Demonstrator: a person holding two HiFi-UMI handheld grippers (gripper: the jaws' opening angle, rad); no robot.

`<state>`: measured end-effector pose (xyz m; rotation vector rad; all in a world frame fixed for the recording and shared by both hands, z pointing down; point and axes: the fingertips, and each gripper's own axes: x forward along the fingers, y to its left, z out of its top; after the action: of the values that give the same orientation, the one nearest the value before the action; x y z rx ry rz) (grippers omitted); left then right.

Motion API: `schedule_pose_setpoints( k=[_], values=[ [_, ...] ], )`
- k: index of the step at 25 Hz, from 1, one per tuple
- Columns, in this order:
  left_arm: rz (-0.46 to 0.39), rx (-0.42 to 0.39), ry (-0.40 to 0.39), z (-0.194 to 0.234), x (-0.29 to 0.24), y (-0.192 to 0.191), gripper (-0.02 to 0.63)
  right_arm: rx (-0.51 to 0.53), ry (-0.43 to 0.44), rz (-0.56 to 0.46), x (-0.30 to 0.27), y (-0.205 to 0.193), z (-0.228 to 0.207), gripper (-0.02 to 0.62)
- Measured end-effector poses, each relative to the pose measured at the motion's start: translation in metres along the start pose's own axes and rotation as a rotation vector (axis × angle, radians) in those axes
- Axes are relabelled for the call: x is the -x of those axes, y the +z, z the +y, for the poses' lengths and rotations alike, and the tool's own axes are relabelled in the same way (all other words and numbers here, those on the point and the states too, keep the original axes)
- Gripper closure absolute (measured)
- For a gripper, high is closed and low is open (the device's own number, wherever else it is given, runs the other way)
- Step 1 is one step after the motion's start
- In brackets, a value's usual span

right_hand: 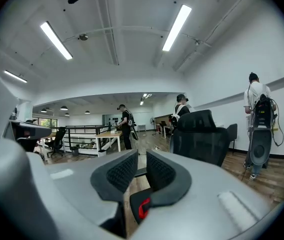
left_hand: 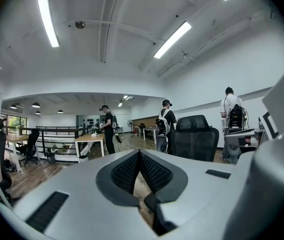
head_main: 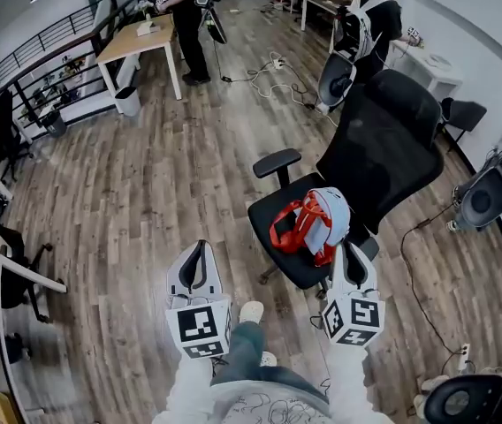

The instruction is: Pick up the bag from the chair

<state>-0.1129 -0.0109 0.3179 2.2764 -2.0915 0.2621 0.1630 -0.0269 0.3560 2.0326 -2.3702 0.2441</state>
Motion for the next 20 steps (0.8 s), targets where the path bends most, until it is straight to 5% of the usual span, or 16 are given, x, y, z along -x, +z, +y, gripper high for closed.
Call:
schedule_pose_setpoints(
  k=[6, 20],
  values=[
    [-0.002, -0.003, -0.085, 0.0, -0.076, 0.008, 0.601, 0.012, 0.025, -0.001, -0.057, 0.002, 0.003, 0.483],
    [0.033, -0.003, -0.239, -0.007, -0.213, -0.015, 0.601, -0.017, 0.064, 0.066, -0.153, -0.05, 0.011, 0.413]
  ],
)
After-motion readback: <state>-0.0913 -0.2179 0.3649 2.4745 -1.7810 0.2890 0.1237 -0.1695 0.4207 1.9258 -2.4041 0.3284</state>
